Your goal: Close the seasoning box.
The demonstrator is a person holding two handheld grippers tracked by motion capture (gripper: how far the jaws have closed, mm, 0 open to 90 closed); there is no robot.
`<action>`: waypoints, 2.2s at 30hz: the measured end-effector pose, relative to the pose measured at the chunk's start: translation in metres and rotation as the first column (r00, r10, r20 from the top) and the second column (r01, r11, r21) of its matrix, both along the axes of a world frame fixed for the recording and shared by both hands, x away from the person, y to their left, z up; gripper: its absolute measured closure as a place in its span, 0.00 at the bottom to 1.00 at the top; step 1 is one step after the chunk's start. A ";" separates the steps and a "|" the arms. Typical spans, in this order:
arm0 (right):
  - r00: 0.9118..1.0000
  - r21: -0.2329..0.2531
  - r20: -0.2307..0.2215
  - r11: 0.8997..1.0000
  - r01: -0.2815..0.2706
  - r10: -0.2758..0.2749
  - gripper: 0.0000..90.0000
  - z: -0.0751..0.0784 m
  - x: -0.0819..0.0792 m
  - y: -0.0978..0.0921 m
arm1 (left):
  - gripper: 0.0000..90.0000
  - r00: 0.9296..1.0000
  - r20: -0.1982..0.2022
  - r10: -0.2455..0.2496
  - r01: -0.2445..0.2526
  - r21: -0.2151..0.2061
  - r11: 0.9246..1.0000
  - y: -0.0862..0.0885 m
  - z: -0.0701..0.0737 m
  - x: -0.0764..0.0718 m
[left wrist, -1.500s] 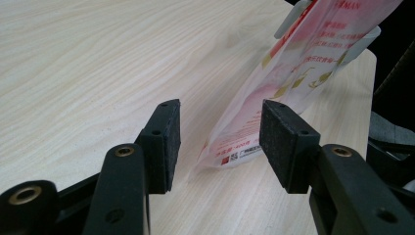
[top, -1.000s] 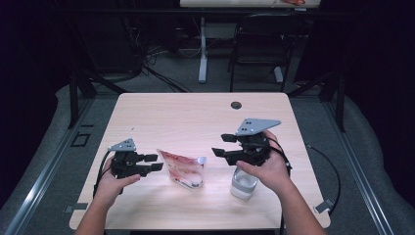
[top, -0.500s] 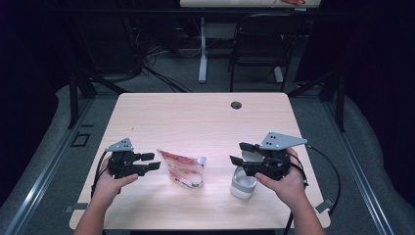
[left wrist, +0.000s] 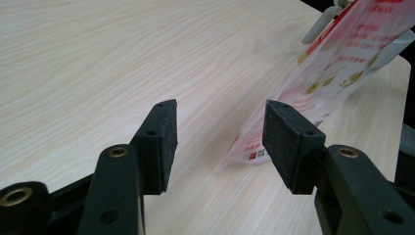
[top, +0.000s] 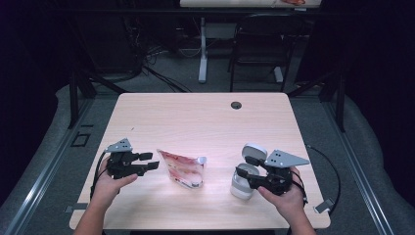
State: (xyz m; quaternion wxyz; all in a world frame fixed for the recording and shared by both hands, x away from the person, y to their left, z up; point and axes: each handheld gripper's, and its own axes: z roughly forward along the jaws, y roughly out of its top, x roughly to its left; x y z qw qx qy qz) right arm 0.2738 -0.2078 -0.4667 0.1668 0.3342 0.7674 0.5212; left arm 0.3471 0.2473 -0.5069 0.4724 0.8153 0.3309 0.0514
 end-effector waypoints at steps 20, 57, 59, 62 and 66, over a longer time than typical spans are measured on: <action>0.985 0.016 -0.057 0.986 0.166 -0.165 0.93 -0.009 -0.012 -0.064 | 0.53 1.000 0.011 0.024 -0.024 -0.011 1.000 0.007 0.000 -0.002; 0.950 0.028 -0.076 0.952 0.304 -0.302 1.00 0.002 0.035 -0.076 | 0.54 0.999 0.005 0.033 -0.033 0.000 0.999 0.008 -0.003 -0.002; 0.951 0.022 -0.076 0.953 0.301 -0.299 1.00 0.003 0.036 -0.074 | 0.54 0.999 0.004 0.035 -0.035 0.000 0.999 0.009 -0.003 -0.002; 0.954 0.028 -0.078 0.956 0.293 -0.290 1.00 0.003 0.038 -0.070 | 0.54 0.999 0.006 0.035 -0.035 0.000 0.999 0.009 -0.003 -0.002; 0.958 0.014 -0.082 0.961 0.276 -0.274 1.00 0.003 0.040 -0.066 | 0.54 0.999 0.010 0.034 -0.034 -0.001 0.999 0.010 -0.002 -0.001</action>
